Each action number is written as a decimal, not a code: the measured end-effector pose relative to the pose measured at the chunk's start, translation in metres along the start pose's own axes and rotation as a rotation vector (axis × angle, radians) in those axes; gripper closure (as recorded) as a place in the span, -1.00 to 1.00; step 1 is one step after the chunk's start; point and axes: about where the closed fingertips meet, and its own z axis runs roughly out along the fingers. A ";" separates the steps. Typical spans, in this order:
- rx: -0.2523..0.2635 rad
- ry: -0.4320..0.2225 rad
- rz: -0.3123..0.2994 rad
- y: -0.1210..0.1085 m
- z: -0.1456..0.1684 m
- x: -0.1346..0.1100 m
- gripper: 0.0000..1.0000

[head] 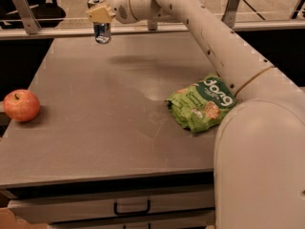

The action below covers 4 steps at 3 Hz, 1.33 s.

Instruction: Move redbull can near apple

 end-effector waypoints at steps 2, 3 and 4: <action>-0.161 0.021 -0.032 0.057 0.008 0.006 1.00; -0.268 0.019 -0.081 0.110 0.019 0.008 1.00; -0.370 0.010 -0.130 0.156 0.029 0.014 1.00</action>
Offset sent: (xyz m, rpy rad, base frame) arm -0.1035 0.0553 -0.0367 -0.0506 0.0465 0.3091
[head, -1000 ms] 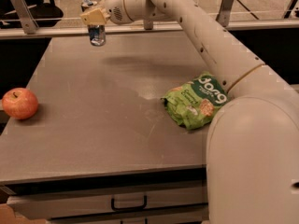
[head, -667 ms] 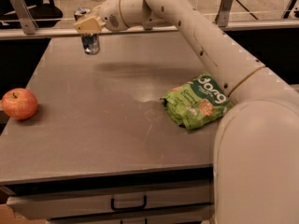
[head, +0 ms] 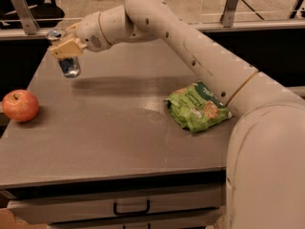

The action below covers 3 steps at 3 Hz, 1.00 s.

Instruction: Move redbull can near apple

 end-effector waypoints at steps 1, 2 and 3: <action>-0.078 -0.007 -0.027 0.030 0.017 -0.001 1.00; -0.141 -0.009 -0.029 0.054 0.028 -0.001 1.00; -0.191 -0.009 -0.028 0.074 0.035 0.004 0.63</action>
Offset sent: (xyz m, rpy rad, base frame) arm -0.0746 0.0357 -0.0224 -0.0179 0.0334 0.2027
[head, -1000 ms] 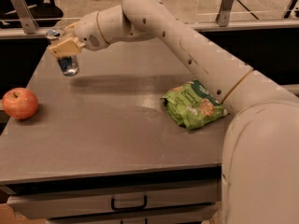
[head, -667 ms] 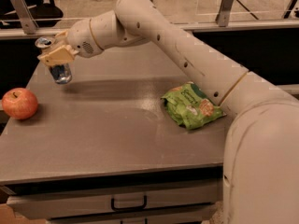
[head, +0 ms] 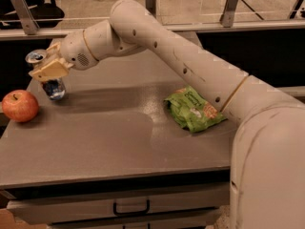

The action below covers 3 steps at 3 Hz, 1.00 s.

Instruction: Move redbull can near apple

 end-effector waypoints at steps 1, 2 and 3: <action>-0.018 0.004 0.005 0.010 0.002 0.007 0.16; -0.028 0.007 0.014 0.017 0.005 0.013 -0.30; -0.034 0.008 0.020 0.021 0.006 0.016 -0.76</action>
Offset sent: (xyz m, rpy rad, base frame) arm -0.0183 -0.0078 -0.0229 -0.0183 0.0313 0.0179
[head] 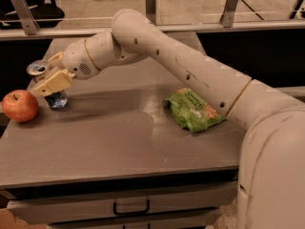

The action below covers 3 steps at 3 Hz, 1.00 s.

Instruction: Move redbull can near apple

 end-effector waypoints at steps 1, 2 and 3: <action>0.006 0.009 -0.001 -0.001 -0.003 0.000 -1.00; 0.066 0.056 -0.053 -0.026 -0.031 -0.010 -1.00; 0.200 0.155 -0.165 -0.074 -0.084 -0.038 -1.00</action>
Offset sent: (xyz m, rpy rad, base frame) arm 0.0824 -0.0602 0.0646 -0.0911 -0.2192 -0.1392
